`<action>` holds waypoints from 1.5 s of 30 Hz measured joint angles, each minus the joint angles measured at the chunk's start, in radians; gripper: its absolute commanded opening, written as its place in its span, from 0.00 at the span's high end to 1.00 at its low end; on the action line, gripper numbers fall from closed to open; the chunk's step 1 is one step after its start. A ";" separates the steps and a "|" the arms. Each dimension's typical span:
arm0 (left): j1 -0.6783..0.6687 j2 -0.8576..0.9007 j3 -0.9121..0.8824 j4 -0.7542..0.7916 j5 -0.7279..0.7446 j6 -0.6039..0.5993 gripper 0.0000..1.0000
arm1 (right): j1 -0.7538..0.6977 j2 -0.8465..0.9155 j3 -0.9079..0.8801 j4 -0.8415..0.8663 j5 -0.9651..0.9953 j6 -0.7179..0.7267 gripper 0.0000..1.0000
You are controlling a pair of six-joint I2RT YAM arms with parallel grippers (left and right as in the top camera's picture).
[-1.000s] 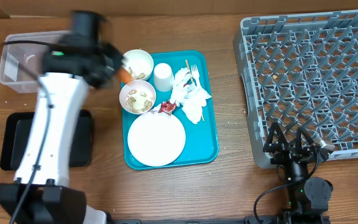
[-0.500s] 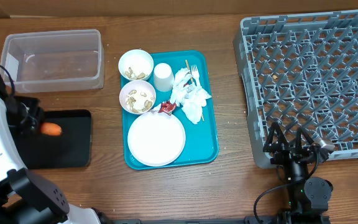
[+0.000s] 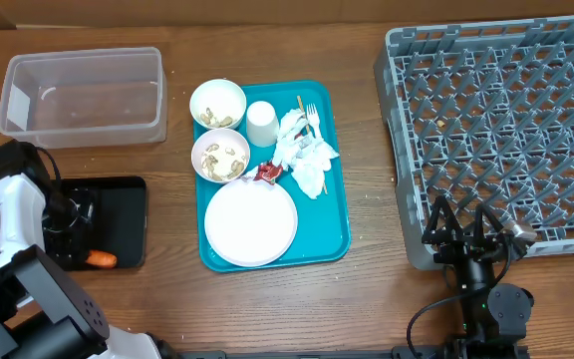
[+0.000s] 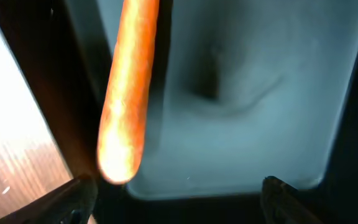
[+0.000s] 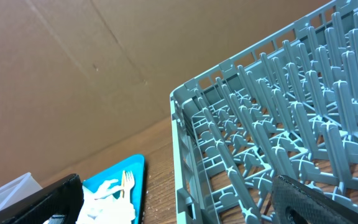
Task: Sort waste into correct bins and load items into the dishwasher rack
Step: 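Carry the carrot left and drop it onto the black tray, then grasp the rim of the bowl of rice and shells with the left gripper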
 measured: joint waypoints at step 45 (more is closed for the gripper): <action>-0.889 0.282 0.227 0.325 -0.068 0.584 0.89 | 0.000 0.000 0.000 0.000 0.000 0.000 0.00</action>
